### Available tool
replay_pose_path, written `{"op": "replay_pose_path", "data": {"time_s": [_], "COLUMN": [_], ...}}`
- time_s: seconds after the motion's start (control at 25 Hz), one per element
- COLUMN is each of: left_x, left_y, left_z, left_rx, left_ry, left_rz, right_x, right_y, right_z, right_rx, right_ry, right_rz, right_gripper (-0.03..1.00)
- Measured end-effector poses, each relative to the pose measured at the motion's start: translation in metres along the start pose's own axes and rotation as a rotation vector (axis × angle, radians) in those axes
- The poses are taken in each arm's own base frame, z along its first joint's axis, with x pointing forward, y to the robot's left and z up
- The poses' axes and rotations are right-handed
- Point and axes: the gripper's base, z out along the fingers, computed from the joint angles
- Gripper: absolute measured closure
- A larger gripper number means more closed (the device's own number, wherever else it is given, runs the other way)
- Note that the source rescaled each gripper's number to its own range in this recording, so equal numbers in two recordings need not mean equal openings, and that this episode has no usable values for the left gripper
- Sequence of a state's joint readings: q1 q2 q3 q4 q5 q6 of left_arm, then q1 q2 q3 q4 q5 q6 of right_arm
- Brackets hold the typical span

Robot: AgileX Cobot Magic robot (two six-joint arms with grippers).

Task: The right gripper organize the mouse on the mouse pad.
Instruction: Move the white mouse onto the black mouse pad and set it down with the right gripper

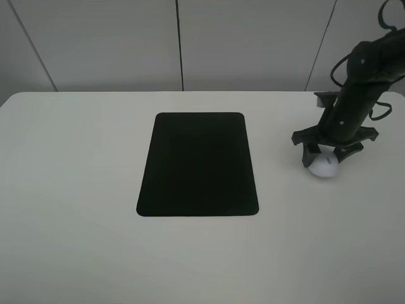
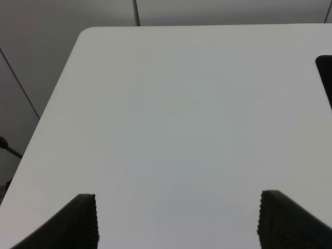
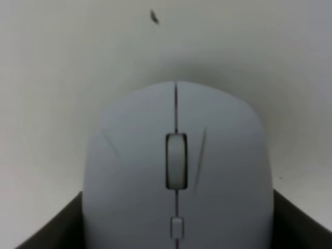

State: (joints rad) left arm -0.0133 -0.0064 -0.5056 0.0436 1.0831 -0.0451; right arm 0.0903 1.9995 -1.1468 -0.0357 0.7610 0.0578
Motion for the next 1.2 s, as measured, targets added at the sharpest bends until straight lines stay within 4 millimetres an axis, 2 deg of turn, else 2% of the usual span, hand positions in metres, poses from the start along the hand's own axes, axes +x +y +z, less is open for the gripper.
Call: {"op": "replay_pose_path", "data": {"time_s": [0.24, 0.6, 0.96, 1.2], "left_x": [0.0, 0.0, 0.0, 0.0], "left_y": [0.0, 0.0, 0.0, 0.0], "left_z": [0.0, 0.0, 0.0, 0.0], "left_rx": [0.0, 0.0, 0.0, 0.0], "left_ry": [0.0, 0.0, 0.0, 0.0], "left_rz": [0.0, 0.0, 0.0, 0.0], "right_x": [-0.012, -0.022, -0.025, -0.029], "right_y": [0.048, 0.127, 0.193, 0.217], "right_z": [-0.031, -0.058, -0.042, -0.03], "right_rx": [-0.037, -0.086, -0.091, -0.1], "right_ry": [-0.055, -0.166, -0.179, -0.209], "right_rz": [-0.049, -0.053, -0.085, -0.05], "right_gripper": [0.95, 0.95, 0.95, 0.95]}}
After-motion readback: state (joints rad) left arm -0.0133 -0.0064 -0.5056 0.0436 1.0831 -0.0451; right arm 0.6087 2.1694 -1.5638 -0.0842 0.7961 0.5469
